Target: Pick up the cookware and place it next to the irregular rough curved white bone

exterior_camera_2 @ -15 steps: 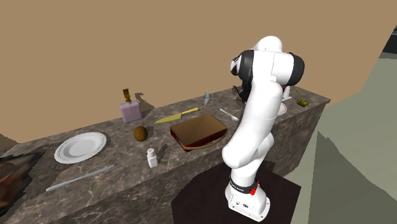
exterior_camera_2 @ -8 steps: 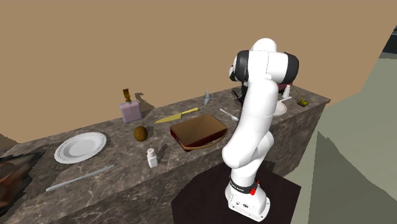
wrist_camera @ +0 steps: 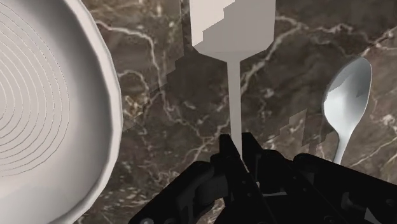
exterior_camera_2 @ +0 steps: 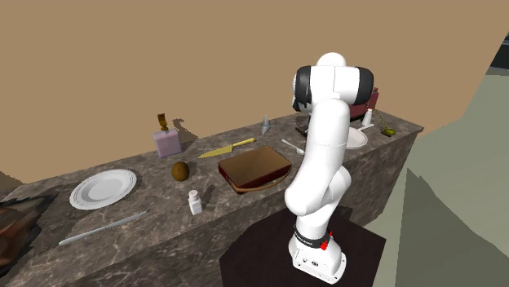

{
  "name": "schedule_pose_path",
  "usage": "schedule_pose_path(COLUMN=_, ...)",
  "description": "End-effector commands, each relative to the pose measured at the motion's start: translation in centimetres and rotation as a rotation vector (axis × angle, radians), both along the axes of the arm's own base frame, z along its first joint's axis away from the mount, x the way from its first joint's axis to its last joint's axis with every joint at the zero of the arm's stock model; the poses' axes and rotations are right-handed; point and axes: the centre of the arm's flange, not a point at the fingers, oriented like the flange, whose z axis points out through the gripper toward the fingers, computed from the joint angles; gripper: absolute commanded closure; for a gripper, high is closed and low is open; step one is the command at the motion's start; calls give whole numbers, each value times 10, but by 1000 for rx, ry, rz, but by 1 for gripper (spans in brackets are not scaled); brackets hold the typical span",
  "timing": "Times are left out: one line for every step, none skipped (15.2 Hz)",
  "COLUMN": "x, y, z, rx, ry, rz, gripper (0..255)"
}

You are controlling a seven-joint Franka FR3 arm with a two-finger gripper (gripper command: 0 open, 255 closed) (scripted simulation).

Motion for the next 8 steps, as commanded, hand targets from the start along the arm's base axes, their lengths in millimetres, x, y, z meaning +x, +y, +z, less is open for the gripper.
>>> schedule_pose_path(x=1, y=0, z=-3, rx=0, ry=0, rz=0, gripper=255)
schedule_pose_path(x=1, y=0, z=-3, rx=0, ry=0, rz=0, gripper=255)
schedule_pose_path(x=1, y=0, z=-3, rx=0, ry=0, rz=0, gripper=255)
schedule_pose_path(x=1, y=0, z=-3, rx=0, ry=0, rz=0, gripper=255)
schedule_pose_path(x=1, y=0, z=-3, rx=0, ry=0, rz=0, gripper=255)
schedule_pose_path(x=1, y=0, z=-3, rx=0, ry=0, rz=0, gripper=255)
schedule_pose_path(x=1, y=0, z=-3, rx=0, ry=0, rz=0, gripper=255)
schedule_pose_path(x=1, y=0, z=-3, rx=0, ry=0, rz=0, gripper=0)
